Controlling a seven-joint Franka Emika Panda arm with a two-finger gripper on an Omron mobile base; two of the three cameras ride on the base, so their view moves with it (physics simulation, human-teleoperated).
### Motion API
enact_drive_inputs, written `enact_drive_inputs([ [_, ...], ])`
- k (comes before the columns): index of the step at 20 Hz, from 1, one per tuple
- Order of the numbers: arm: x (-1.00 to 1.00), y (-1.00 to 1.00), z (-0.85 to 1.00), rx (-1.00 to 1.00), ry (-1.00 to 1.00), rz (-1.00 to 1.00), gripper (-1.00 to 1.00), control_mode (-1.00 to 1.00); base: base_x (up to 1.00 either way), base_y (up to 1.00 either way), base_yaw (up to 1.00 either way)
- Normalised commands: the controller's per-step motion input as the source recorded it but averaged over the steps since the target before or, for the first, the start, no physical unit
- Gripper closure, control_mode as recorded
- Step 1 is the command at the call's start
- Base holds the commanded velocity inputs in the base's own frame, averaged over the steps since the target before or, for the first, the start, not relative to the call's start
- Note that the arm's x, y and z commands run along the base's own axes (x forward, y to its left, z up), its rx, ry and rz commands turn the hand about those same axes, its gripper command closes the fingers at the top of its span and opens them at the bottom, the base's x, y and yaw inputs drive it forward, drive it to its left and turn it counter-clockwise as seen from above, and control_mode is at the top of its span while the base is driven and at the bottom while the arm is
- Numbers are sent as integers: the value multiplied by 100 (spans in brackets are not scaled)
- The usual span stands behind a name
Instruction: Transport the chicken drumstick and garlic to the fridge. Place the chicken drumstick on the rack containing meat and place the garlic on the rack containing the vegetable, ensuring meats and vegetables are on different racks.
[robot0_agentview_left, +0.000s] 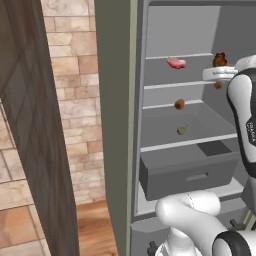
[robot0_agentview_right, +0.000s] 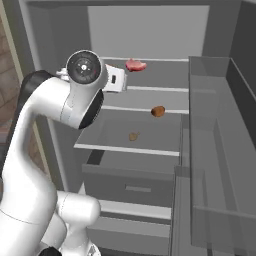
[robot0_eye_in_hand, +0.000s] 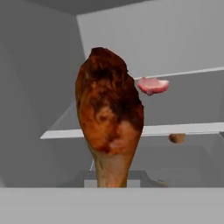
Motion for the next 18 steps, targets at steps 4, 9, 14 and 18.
enact_drive_inputs([
  [4,84,-9,-16,0,4,4,100,-100,0,0,0],
  [9,87,0,-2,0,6,0,100,-100,0,0,0],
  [14,80,0,0,0,13,0,100,-100,0,0,0],
  [18,70,0,-2,0,11,0,100,-100,0,0,0],
])
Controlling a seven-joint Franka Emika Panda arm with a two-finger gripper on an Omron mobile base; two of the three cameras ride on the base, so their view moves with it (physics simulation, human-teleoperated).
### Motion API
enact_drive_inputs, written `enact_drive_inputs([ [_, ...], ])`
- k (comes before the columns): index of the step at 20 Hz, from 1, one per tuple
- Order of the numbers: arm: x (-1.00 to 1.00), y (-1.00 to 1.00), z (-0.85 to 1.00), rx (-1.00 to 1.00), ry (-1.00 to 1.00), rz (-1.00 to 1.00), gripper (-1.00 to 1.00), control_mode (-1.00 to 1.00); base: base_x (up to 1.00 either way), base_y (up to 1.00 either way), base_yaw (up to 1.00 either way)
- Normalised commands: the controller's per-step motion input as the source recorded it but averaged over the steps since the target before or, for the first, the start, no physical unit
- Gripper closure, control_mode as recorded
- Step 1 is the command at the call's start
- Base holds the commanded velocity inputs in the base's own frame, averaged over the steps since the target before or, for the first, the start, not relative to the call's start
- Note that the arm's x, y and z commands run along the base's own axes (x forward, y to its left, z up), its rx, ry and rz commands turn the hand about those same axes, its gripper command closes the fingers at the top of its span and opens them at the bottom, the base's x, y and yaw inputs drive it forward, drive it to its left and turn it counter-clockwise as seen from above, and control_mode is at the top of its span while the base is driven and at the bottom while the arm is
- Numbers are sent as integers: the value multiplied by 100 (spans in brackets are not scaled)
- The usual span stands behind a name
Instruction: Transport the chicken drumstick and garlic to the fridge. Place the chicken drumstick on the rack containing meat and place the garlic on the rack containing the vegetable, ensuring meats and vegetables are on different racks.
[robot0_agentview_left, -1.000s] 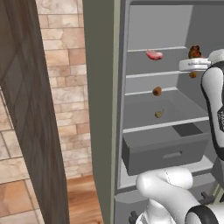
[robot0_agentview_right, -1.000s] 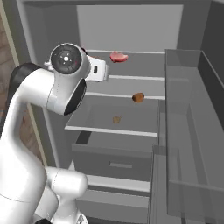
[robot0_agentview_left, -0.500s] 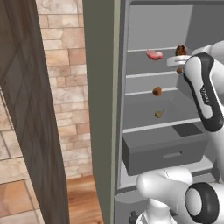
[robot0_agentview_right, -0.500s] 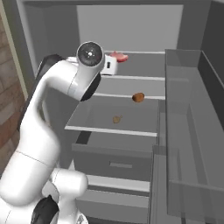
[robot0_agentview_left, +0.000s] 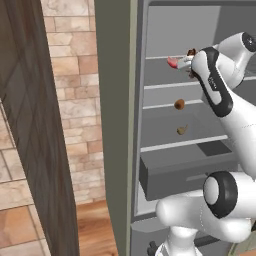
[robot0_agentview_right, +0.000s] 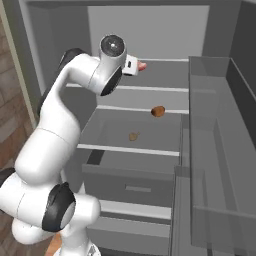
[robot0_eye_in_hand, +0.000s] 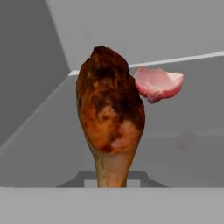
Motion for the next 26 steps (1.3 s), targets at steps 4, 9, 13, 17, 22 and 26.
enact_drive_inputs([
  [4,72,0,-12,0,11,0,100,-100,0,0,0],
  [9,57,0,-14,0,3,0,100,-100,0,0,0],
  [13,42,0,-17,0,0,0,100,-100,0,0,0],
  [17,38,0,-32,0,0,0,100,-100,0,0,0],
  [22,37,0,-36,0,0,0,100,-100,0,0,0],
  [26,40,0,-31,0,1,0,100,-100,0,0,0],
])
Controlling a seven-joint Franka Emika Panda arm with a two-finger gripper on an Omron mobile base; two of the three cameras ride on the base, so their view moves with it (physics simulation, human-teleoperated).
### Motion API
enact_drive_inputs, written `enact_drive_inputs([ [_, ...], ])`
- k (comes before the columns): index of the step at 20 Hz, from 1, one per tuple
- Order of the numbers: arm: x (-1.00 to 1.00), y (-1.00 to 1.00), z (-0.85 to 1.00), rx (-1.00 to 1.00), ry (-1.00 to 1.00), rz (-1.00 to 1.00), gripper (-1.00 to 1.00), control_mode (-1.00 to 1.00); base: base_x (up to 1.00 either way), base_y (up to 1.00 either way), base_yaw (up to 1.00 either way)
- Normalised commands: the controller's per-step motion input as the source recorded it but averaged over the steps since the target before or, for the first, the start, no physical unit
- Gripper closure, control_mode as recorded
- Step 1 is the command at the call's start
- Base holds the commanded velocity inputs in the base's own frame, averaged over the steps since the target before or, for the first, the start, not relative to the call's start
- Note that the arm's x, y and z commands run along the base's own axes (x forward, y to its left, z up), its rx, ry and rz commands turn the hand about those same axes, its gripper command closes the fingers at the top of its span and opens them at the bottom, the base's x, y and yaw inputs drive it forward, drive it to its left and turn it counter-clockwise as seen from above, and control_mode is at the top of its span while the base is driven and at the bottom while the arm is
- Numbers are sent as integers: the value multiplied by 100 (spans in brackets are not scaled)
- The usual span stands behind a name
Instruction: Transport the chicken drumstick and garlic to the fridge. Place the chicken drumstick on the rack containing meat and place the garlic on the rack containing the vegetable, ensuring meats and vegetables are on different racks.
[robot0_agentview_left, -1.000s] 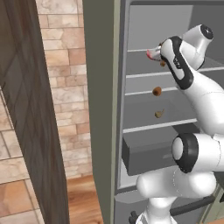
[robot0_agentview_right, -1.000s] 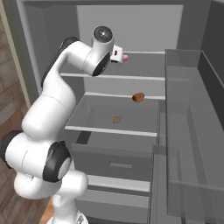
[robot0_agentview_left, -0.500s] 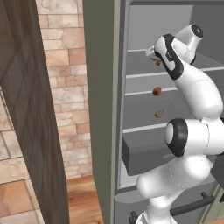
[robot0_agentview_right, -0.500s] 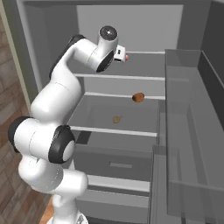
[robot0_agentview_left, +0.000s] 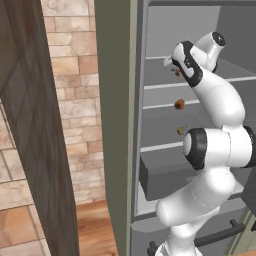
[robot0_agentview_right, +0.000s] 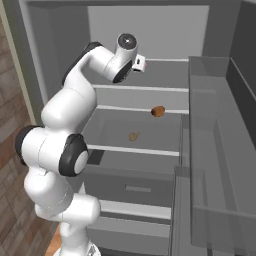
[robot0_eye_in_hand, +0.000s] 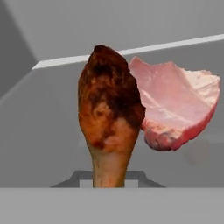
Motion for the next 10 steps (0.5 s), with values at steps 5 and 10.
enact_drive_inputs([
  [5,42,0,-27,0,2,0,-100,-100,0,0,0],
  [10,17,0,-12,0,0,0,-100,-100,0,0,0],
])
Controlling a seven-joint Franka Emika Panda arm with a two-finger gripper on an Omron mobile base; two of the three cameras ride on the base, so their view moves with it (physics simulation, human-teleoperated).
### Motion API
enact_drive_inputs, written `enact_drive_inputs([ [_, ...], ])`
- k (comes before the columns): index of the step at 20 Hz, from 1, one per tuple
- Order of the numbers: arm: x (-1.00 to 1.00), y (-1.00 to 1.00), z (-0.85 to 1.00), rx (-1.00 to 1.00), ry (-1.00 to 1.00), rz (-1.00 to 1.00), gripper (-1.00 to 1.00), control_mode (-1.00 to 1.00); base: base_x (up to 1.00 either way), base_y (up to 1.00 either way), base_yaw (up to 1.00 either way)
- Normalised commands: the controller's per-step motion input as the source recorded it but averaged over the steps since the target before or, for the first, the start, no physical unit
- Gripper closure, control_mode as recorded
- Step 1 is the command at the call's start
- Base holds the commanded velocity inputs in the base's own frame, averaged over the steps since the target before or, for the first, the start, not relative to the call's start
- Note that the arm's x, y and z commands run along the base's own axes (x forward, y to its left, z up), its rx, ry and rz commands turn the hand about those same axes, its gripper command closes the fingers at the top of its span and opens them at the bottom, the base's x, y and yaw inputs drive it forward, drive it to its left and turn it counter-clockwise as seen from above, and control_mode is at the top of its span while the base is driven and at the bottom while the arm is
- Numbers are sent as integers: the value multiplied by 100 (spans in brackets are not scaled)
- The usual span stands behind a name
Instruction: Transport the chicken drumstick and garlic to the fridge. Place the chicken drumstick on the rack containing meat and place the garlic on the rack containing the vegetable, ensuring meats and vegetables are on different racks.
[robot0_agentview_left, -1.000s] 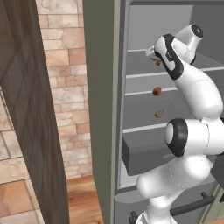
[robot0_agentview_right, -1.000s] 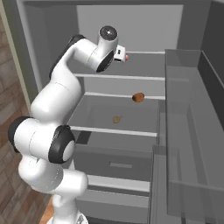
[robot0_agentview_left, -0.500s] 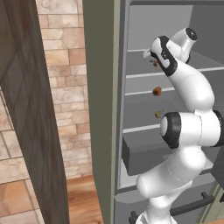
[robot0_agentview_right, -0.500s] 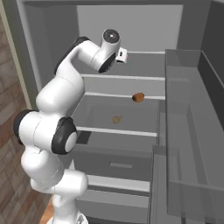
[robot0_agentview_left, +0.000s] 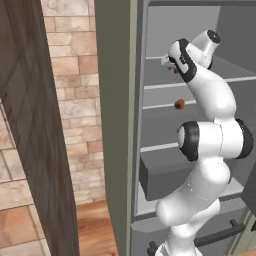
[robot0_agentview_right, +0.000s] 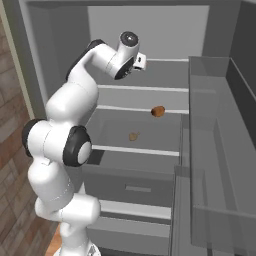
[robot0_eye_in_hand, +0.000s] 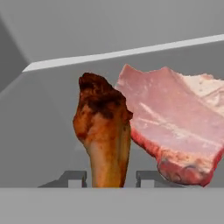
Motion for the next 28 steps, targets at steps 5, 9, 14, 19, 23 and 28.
enact_drive_inputs([
  [5,-5,0,2,0,-2,0,-100,-100,0,0,0],
  [9,-13,0,12,0,-5,0,-100,-100,0,0,0],
  [14,-59,1,0,0,-11,0,-100,-100,0,0,0],
  [19,-74,0,0,0,-20,0,-100,-100,0,0,0],
  [23,-83,6,10,-1,-24,0,-100,-100,0,0,0],
  [28,-98,8,56,-1,-17,0,-100,-100,0,0,0],
])
